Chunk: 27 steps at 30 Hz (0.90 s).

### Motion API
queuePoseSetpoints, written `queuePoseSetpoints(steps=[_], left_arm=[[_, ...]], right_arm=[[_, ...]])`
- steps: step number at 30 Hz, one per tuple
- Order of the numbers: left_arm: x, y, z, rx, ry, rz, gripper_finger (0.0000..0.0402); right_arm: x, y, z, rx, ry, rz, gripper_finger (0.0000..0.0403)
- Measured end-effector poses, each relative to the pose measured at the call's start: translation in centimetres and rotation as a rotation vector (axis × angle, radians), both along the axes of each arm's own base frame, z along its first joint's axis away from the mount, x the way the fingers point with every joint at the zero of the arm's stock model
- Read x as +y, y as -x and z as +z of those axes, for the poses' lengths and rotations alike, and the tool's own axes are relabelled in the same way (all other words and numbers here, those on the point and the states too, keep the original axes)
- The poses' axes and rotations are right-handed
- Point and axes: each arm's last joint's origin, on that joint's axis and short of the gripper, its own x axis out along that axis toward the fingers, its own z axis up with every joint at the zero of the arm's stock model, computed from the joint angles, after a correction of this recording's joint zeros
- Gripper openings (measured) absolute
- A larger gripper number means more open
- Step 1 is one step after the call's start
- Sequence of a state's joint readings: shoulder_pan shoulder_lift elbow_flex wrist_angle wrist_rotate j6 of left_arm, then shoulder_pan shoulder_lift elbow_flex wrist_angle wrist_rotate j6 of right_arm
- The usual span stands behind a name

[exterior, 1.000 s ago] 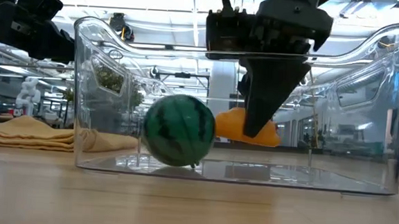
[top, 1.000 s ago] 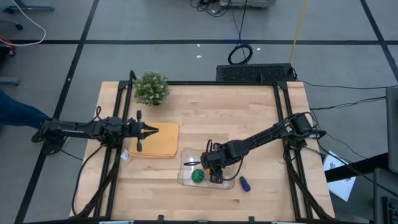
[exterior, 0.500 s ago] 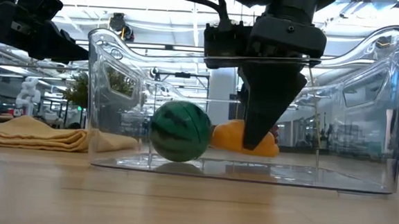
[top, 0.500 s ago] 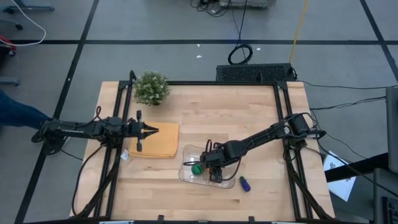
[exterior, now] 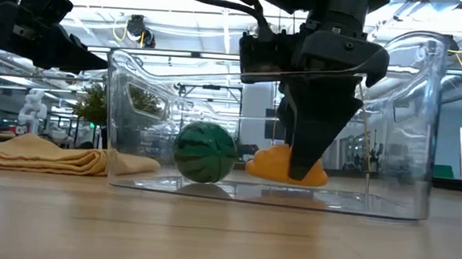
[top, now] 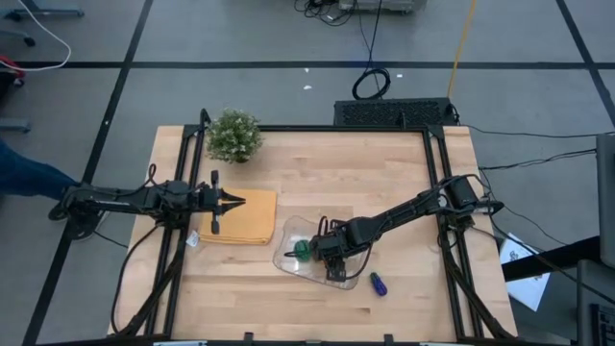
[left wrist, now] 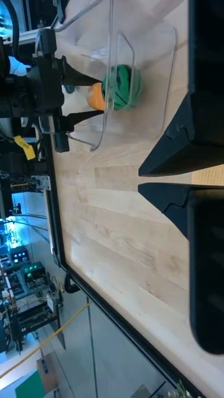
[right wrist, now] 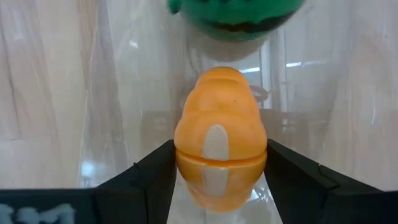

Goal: Pick and placing Produce into tupperware
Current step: Put the light orange croissant into the transparent bin

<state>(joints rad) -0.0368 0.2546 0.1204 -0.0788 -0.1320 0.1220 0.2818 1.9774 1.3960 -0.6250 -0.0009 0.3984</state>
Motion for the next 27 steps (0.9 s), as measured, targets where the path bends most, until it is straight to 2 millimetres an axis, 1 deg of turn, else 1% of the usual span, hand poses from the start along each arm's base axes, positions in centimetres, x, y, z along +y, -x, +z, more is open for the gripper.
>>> queuePoseSetpoints(steps=[19, 23, 27], left_arm=[[0.00, 0.00, 0.00, 0.000, 0.000, 0.000, 0.0033], [0.00, 0.00, 0.00, 0.000, 0.000, 0.000, 0.0033], [0.00, 0.00, 0.00, 0.000, 0.000, 0.000, 0.0033]], right_arm=[[0.17, 0.01, -0.17, 0.011, -0.029, 0.055, 0.0210], [0.20, -0.10, -0.17, 0.000, -0.032, 0.049, 0.0210], [0.35, -0.62, 0.00, -0.050, -0.064, -0.007, 0.0210]])
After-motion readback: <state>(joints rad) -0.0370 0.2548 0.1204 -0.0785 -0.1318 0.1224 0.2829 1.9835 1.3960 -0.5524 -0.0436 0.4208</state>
